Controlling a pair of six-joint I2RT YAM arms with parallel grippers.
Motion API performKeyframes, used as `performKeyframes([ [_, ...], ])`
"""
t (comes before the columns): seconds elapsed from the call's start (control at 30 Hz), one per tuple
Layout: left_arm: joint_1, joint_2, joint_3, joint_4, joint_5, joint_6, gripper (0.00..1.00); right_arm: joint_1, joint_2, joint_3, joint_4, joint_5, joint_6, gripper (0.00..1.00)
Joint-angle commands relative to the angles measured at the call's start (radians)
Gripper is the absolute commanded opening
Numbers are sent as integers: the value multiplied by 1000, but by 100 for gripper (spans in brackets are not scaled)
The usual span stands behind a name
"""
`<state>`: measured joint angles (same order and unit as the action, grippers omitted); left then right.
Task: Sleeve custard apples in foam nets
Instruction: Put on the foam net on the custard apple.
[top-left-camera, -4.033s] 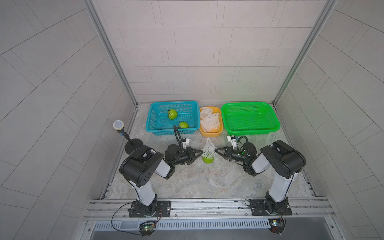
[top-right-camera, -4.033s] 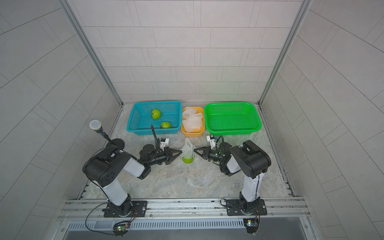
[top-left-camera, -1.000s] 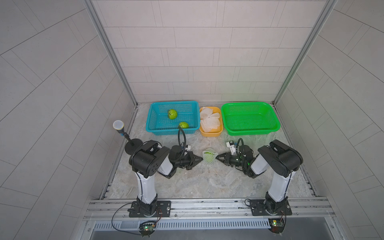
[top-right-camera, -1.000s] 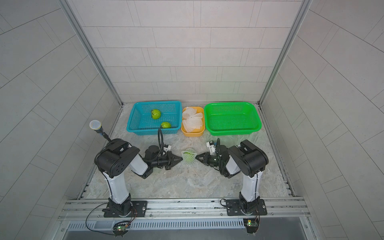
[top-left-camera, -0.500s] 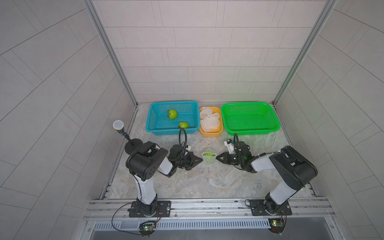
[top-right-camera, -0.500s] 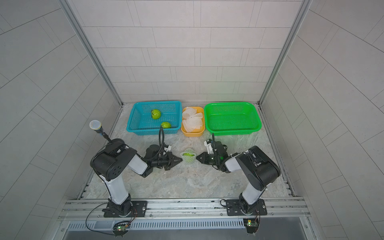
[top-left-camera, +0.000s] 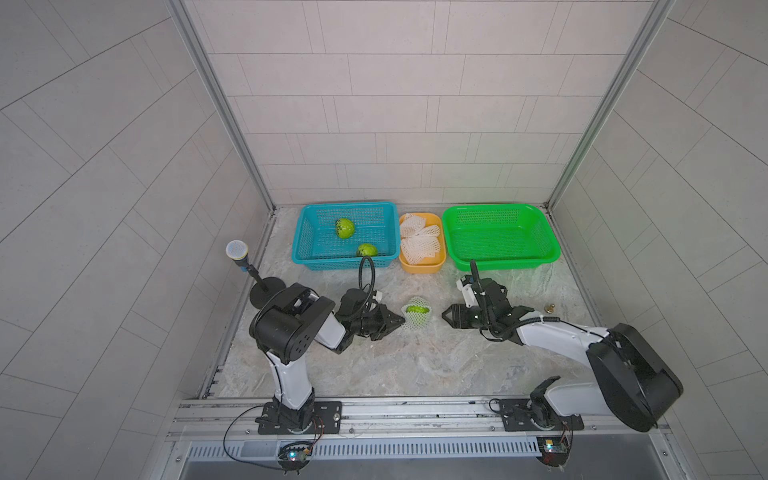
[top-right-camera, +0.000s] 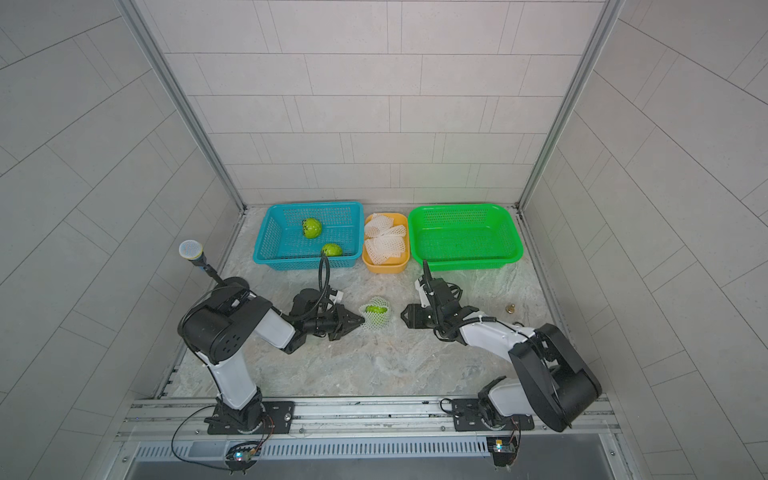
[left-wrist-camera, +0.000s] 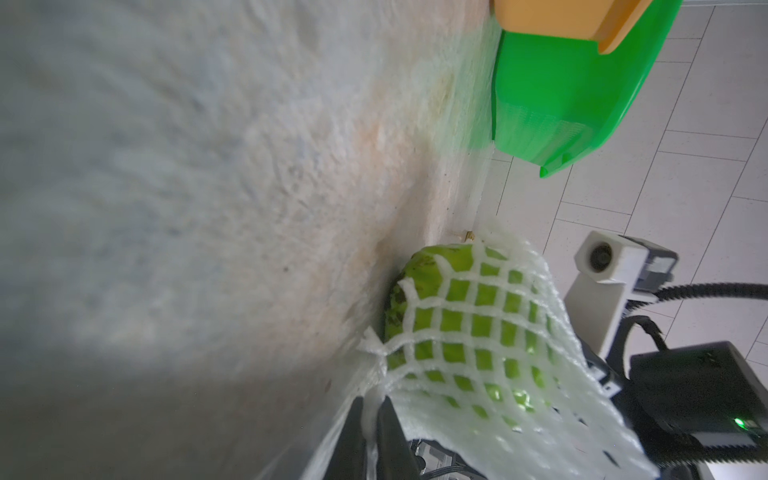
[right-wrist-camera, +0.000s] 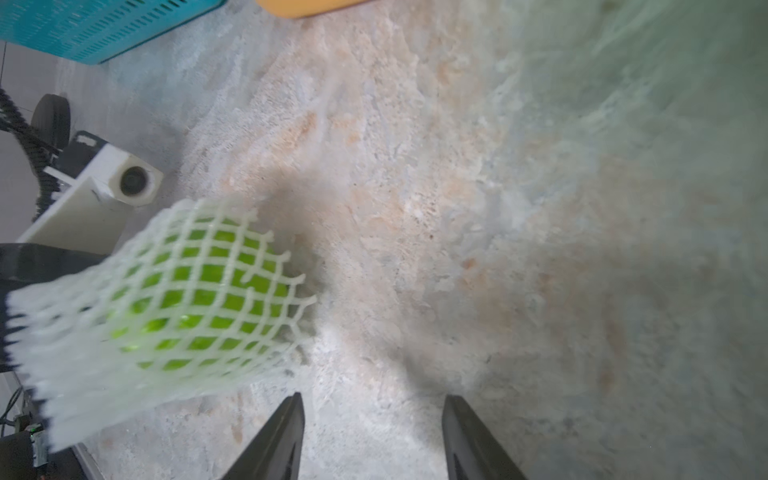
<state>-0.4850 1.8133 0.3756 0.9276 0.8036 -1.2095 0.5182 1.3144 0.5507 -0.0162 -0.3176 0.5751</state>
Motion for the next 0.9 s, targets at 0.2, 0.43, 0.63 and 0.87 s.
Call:
performKeyframes([
  [0.2,-6,-24,14,-42,-11,39,15,181,-16,198,-332,259,-144,75],
  [0.43,-6,-34,20,-65,-12,50,16,275,78,314,-381,321,-173,81],
  [0.63,-6,-31,19,-66,-14,51,15,310,127,380,-386,327,-191,97],
  [0.87,-7,-31,17,-63,-14,51,15,322,195,462,-421,305,-198,98],
])
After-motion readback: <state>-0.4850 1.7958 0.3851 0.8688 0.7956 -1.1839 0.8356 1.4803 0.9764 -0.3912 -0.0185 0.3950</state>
